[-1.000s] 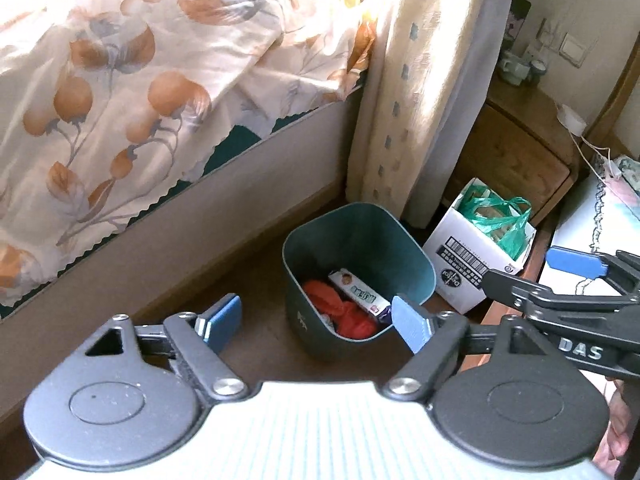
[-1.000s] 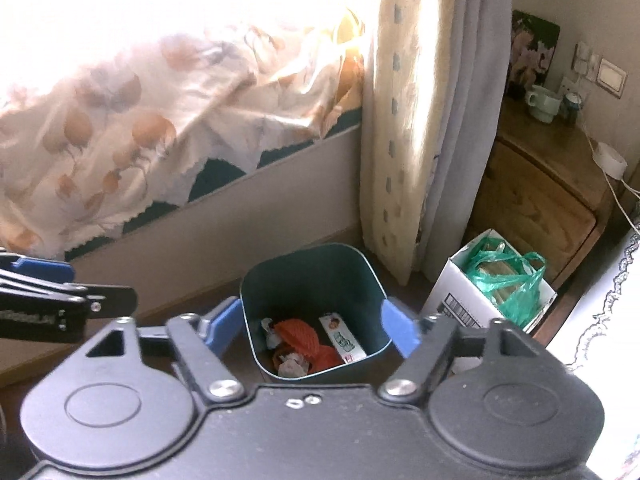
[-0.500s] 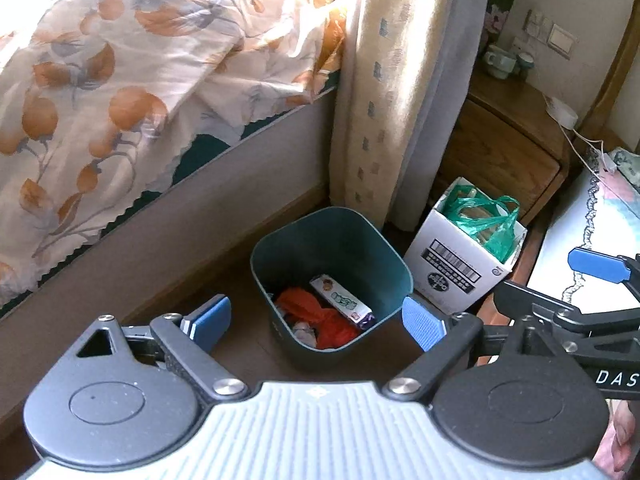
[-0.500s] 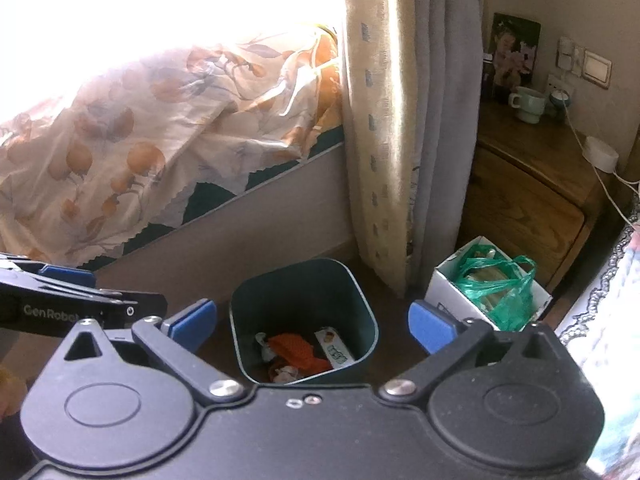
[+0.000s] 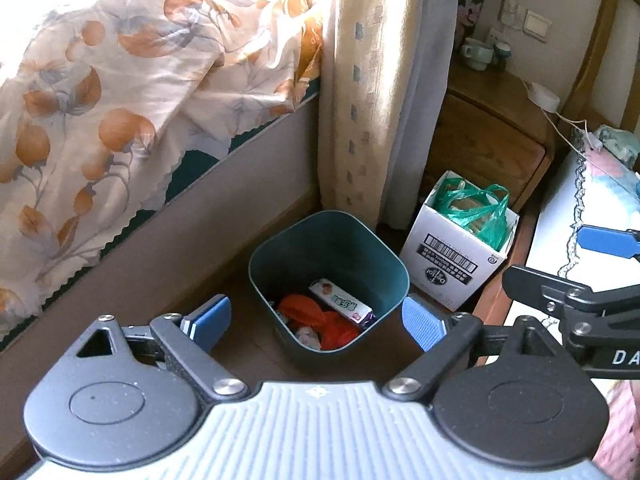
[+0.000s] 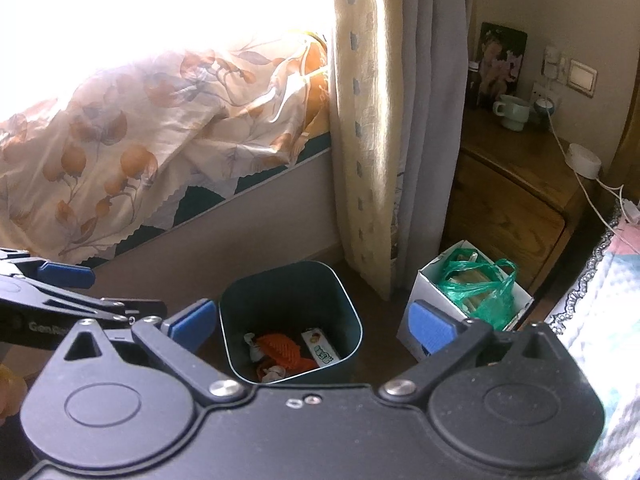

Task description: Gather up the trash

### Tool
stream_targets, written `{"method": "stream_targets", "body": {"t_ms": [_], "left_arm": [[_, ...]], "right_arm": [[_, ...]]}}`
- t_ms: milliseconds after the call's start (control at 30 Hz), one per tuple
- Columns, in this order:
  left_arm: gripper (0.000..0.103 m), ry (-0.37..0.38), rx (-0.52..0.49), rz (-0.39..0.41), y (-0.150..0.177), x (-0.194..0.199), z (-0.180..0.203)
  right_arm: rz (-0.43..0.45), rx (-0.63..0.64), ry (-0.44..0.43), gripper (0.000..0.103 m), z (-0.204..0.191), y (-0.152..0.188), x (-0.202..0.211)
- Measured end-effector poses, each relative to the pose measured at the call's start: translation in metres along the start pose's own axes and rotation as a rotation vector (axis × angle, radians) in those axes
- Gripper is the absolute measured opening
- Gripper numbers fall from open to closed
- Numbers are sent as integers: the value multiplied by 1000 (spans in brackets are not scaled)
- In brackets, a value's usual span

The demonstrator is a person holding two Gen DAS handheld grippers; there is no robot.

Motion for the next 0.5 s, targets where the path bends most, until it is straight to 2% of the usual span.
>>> {"method": "stream_targets", "body": {"t_ms": [133, 500], "left_arm": [[93, 18, 2, 3, 3, 5, -4], [93, 1, 8, 7, 15, 24, -19]], "right_arm": [[10, 11, 17, 103, -8, -1, 8], [21, 24, 37, 103, -28, 2, 25]]}}
Point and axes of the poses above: each gripper's, at about its wrist camera, not at the fingertips, and x roughly against the way its jaws point, z to its right, y to its underside, the point moved 8 cm from there along -x, roughly the way its jaws point, and after that the axes turned 11 degrees about -y, right-handed, at the moved point
